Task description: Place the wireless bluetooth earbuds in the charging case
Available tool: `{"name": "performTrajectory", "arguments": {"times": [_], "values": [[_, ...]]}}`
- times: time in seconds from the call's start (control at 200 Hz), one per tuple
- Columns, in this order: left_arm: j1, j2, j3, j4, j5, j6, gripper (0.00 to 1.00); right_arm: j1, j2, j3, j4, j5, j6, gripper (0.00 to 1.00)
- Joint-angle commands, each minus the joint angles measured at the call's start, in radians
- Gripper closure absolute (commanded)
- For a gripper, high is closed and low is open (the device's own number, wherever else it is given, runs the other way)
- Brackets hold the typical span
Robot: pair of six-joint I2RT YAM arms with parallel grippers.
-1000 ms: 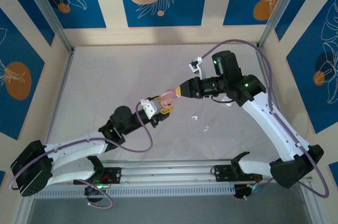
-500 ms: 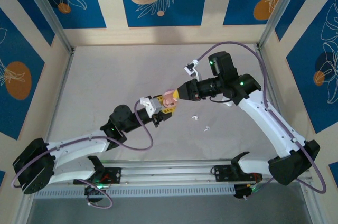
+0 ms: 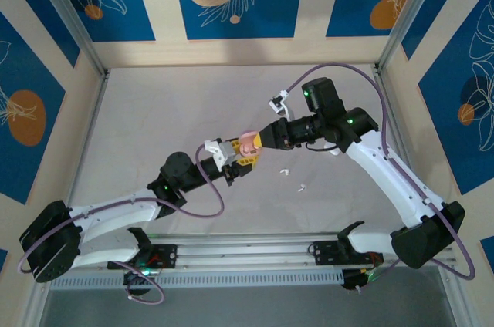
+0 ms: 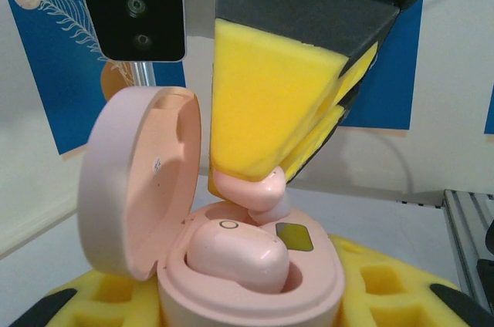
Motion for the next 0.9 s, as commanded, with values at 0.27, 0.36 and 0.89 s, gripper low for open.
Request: {"name": "performTrajectory", "arguments": {"times": [0.27,0.36,0.89], "values": [[0.004,0.000,0.038,0.068,0.032,-0.024,0.68,0.012,0.030,0.026,-0.099,0.041,-0.054,0.76],[0.004,0.005,0.040,0.069,0.035,-0.024,0.68,0.026,0.037,0.036,-0.093,0.041,-0.050,0.74],[0.006,0.003,0.037,0.071,0.028,-0.019,0.68,0.030,0.035,0.095,-0.165,0.138,-0.063,0.63]]}}
